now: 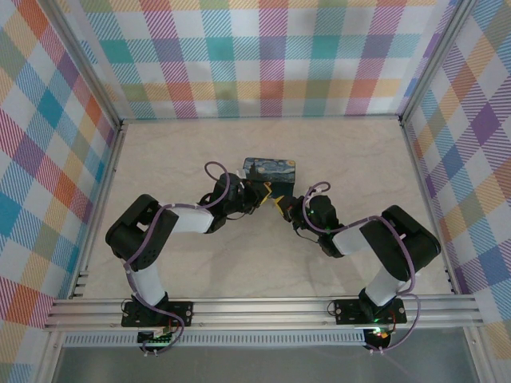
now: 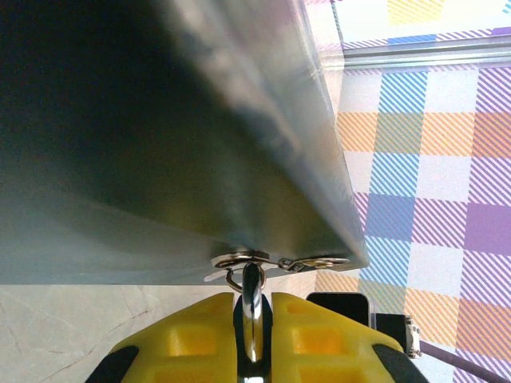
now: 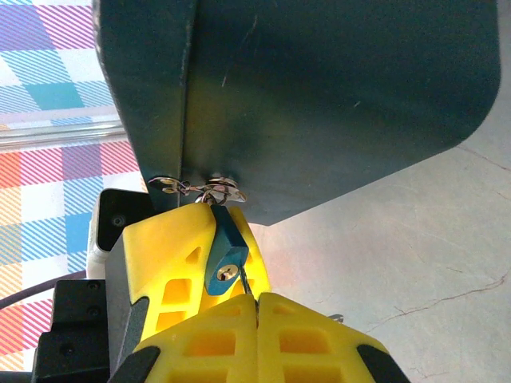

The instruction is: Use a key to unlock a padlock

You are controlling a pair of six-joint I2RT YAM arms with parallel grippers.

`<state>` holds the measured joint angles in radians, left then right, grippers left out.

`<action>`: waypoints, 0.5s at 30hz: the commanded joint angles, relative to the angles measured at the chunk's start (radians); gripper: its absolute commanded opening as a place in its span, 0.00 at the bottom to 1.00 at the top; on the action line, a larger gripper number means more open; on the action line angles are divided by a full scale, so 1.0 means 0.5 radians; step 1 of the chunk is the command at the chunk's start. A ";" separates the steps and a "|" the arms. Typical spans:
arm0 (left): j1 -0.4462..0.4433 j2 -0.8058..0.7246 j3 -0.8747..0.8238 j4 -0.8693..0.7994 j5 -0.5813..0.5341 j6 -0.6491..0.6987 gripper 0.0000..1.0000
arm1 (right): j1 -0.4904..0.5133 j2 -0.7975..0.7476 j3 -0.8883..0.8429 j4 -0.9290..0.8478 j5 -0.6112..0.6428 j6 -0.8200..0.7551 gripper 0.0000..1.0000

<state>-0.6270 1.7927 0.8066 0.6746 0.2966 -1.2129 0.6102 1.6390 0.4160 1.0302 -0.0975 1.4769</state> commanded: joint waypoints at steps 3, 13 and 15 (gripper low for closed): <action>-0.035 0.016 -0.023 0.119 0.021 -0.016 0.04 | 0.012 -0.093 -0.007 0.070 0.032 -0.045 0.00; -0.038 0.024 -0.015 0.126 0.025 -0.022 0.04 | 0.017 -0.087 -0.008 0.047 0.045 -0.049 0.00; -0.041 0.025 -0.018 0.129 0.029 -0.028 0.04 | 0.016 -0.062 0.005 0.069 0.045 -0.045 0.00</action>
<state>-0.6277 1.7943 0.8066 0.6880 0.2966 -1.2160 0.6102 1.6127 0.4141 1.0271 -0.0933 1.4738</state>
